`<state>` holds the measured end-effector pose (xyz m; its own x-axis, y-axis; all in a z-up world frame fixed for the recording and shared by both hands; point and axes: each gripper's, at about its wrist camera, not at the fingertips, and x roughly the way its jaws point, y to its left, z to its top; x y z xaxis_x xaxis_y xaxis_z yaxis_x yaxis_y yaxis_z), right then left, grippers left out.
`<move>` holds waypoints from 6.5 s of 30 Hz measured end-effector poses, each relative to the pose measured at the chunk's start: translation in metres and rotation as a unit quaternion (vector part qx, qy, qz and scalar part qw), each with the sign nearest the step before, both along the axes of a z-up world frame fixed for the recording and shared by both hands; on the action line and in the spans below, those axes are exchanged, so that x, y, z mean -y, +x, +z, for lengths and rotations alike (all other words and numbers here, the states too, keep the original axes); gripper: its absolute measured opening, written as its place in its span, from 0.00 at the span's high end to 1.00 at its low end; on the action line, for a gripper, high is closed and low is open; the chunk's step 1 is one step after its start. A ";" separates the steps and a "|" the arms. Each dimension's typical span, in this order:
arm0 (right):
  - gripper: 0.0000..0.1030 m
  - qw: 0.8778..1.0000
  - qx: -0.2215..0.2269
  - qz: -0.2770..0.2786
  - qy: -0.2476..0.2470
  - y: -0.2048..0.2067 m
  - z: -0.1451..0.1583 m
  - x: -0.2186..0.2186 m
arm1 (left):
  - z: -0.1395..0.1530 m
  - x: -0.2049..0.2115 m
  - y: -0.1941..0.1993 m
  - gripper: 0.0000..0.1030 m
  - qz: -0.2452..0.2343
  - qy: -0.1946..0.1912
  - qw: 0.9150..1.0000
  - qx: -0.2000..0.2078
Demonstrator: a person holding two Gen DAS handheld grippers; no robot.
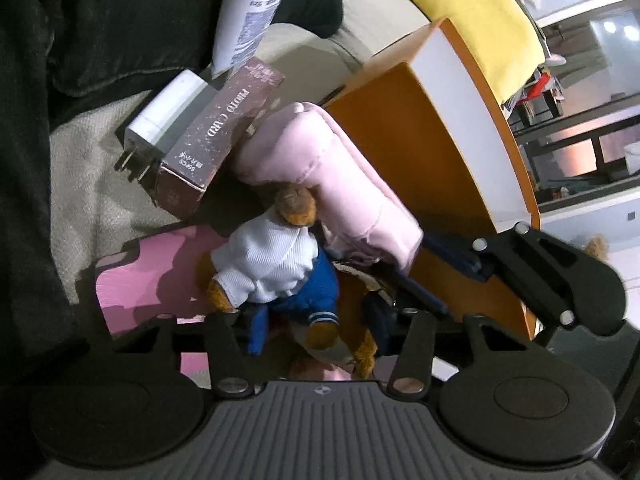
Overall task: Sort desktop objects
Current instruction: 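Grasp the Donald Duck plush with the left gripper while the right gripper grasps the pink pouch, then carry the plush with the left gripper while the right gripper carries the pouch into the orange box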
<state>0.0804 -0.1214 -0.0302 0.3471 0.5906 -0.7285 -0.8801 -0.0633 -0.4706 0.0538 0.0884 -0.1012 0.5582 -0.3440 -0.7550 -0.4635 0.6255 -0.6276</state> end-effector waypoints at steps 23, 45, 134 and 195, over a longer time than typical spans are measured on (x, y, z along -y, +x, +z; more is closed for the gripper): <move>0.76 0.942 -0.194 -0.271 0.048 -0.014 0.046 0.040 | 0.054 0.000 -0.011 0.69 -0.183 0.170 0.968 0.018; 0.61 0.936 -0.274 -0.221 0.015 0.006 0.019 0.015 | 0.037 0.004 -0.016 0.39 -0.081 0.145 0.986 -0.025; 0.67 0.809 -0.202 -0.539 0.116 0.166 0.006 0.079 | 0.035 0.085 0.232 0.39 -0.321 0.167 0.932 0.006; 0.67 0.816 -0.236 -0.514 0.115 0.182 0.028 0.117 | 0.018 0.115 0.267 0.60 -0.334 0.087 0.939 0.014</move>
<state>0.2619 -0.2386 -0.0026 0.4576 0.3038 -0.8357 -0.4986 0.8658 0.0418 0.3208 -0.0268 -0.0834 0.2826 -0.4977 -0.8201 0.0833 0.8644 -0.4959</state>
